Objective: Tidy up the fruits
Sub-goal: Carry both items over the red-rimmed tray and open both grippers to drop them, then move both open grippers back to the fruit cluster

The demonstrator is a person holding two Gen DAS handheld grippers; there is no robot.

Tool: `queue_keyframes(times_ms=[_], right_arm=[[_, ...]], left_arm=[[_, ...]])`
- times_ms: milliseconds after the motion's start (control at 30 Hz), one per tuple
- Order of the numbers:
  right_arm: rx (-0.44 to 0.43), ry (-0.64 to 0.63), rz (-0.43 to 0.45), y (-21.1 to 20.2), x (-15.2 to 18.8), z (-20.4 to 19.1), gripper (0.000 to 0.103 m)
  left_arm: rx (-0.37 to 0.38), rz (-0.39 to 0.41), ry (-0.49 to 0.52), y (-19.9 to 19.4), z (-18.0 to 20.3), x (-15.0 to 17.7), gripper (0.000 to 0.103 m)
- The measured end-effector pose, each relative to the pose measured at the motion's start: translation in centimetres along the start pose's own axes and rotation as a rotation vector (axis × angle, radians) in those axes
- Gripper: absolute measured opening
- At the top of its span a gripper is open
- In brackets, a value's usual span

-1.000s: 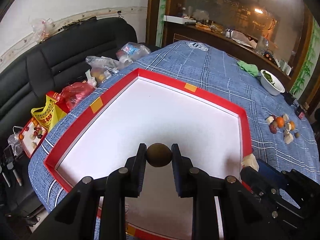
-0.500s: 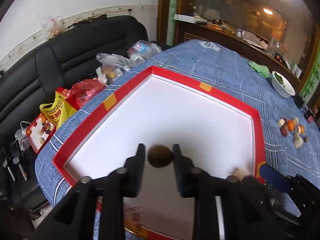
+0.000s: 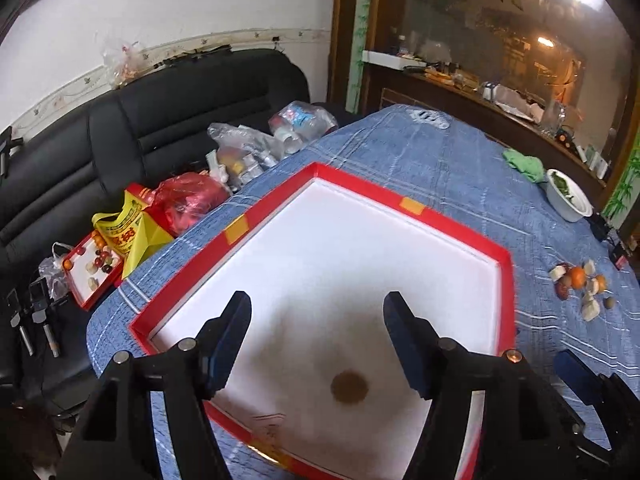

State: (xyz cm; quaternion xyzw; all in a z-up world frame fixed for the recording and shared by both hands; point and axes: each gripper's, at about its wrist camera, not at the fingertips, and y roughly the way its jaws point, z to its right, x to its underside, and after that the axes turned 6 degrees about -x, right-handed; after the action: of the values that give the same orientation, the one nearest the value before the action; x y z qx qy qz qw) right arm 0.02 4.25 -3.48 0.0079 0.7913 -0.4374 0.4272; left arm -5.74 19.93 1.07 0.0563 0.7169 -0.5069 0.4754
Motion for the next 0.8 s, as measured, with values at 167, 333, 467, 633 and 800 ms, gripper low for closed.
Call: queue_keyframes(times_ms=[167, 333, 467, 633, 800], right_arm=[[0.035, 0.045, 0.049, -3.1, 1.2, 2.6, 0.051], [0.148, 0.165, 0.068, -6.1, 3.2, 8.5, 0.051], [0.248, 0.258, 0.066, -7.6, 4.1, 13.6, 0.05], [0.289, 0.354, 0.078, -8.1, 3.4, 18.2, 0.05], [0.315, 0.364, 0.06, -5.9, 1.4, 21.1, 0.043]], left_arm=[[0.073, 0.007, 0.029, -0.6, 3.1, 0.1, 0.069], [0.161, -0.017, 0.123, -0.7, 8.3, 0.7, 0.069], [0.209, -0.039, 0.191, -0.4, 12.4, 1.1, 0.069], [0.238, -0.072, 0.268, 0.2, 16.4, 1.7, 0.069], [0.249, -0.075, 0.298, 0.8, 18.3, 2.0, 0.069]])
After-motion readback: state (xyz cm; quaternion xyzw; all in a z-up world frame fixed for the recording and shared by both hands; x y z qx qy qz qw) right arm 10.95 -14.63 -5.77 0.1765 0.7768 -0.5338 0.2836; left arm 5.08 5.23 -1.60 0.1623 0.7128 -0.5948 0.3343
